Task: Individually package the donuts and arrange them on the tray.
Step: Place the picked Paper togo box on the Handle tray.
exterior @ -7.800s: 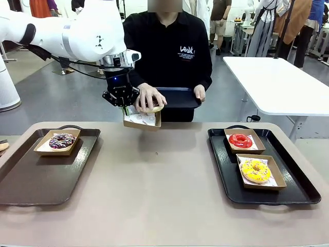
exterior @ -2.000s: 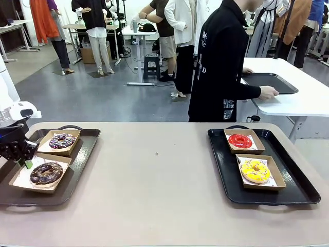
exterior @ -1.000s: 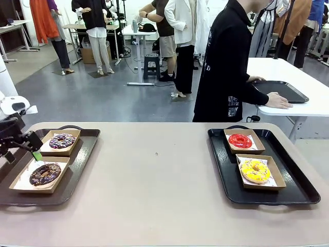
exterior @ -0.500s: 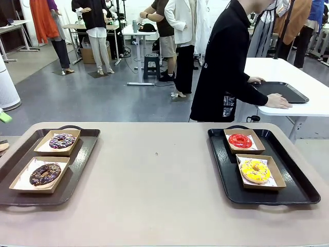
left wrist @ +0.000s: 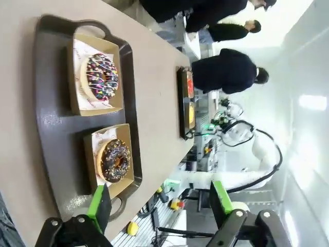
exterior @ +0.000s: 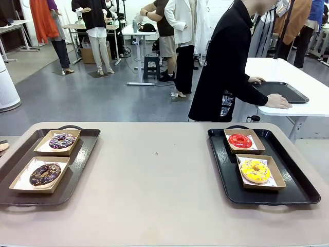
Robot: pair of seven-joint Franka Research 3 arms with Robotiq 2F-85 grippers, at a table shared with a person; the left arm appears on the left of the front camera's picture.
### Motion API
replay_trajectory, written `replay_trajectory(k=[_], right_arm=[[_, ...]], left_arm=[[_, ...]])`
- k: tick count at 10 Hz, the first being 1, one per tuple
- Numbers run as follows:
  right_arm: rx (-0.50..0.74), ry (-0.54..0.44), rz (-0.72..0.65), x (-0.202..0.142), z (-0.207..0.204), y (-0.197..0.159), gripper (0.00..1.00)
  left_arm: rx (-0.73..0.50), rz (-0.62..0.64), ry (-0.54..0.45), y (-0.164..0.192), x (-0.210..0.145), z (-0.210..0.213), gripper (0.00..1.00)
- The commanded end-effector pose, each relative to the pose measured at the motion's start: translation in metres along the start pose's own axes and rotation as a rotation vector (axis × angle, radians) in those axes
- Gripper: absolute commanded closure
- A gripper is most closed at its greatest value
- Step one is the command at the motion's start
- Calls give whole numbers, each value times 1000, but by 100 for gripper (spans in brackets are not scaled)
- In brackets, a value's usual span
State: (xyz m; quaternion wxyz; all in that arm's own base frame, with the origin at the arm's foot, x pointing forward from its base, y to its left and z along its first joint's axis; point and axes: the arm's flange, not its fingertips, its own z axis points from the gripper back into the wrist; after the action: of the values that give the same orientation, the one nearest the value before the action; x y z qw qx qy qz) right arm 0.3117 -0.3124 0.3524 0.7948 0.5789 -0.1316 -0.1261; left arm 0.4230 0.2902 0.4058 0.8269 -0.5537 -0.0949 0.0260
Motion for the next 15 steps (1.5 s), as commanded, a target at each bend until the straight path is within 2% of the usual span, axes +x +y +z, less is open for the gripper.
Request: replay_trajectory(k=[1, 4, 5, 15], right_arm=[[-4, 2, -9, -1, 1, 2, 0], [-4, 2, -9, -1, 1, 2, 0], [-4, 2, -9, -1, 1, 2, 0], [-4, 2, -9, -1, 1, 2, 0]], left_arm=[[-39, 13, 4, 12, 6, 12, 10], [-34, 58, 15, 15, -6, 13, 10], [-40, 52, 2, 28, -5, 13, 10], [-40, 52, 2, 28, -5, 13, 10]])
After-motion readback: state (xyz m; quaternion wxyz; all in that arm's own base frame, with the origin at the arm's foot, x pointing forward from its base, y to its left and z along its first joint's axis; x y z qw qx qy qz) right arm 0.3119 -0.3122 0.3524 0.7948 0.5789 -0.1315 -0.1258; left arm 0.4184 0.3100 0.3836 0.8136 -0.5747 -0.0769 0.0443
